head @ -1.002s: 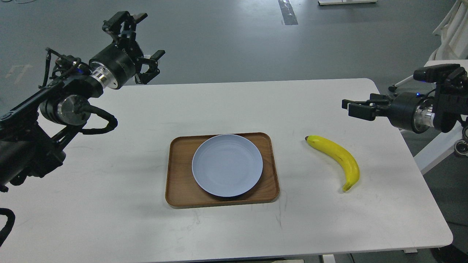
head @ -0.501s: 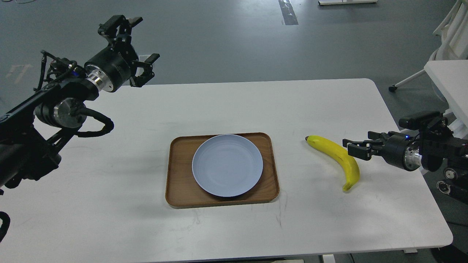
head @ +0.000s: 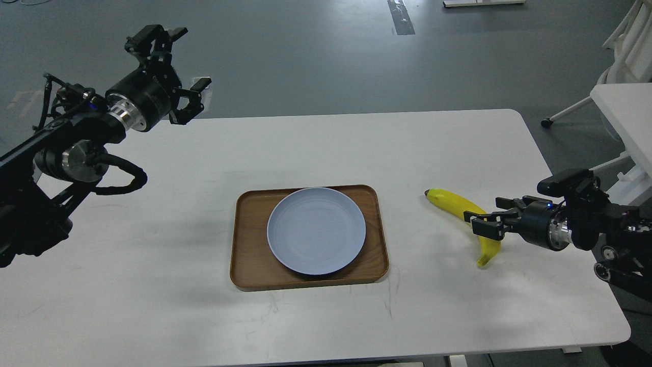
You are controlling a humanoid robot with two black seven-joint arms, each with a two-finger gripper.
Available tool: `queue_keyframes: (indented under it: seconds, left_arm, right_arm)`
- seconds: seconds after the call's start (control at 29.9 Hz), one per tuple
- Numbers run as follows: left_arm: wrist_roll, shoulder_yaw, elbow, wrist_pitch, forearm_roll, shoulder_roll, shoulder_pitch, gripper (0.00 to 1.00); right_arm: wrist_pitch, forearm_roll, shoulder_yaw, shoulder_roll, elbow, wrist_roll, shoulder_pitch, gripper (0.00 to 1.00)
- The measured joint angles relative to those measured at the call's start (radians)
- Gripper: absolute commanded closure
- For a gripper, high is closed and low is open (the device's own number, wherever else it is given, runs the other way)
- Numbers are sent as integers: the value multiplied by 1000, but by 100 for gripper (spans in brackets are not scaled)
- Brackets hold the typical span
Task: Place banana on plate with both arms
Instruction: 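Move the right gripper down to the middle of the banana, then close the right gripper around the banana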
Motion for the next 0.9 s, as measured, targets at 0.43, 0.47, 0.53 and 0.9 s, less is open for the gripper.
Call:
queue_keyframes:
  seconds: [0.43,0.47,0.53,0.9]
  left_arm:
    - [-1,0,-1,-7,0,9,1,2]
    - [-1,0,-1,-7,0,9,1,2]
    - [-1,1,-1,-7,1,9,1,2]
    - [-1,6,-1,-7,1,5,1,2]
  right_arm:
    - [0,-5,-31,36,-57,24,-4,28]
    - [0,-5,-38,38,-59,25,-3,30]
    - [0,-5,-47,41,-63,25,-2,34]
    - [-17,-5,-55,50,-68,35,5,78]
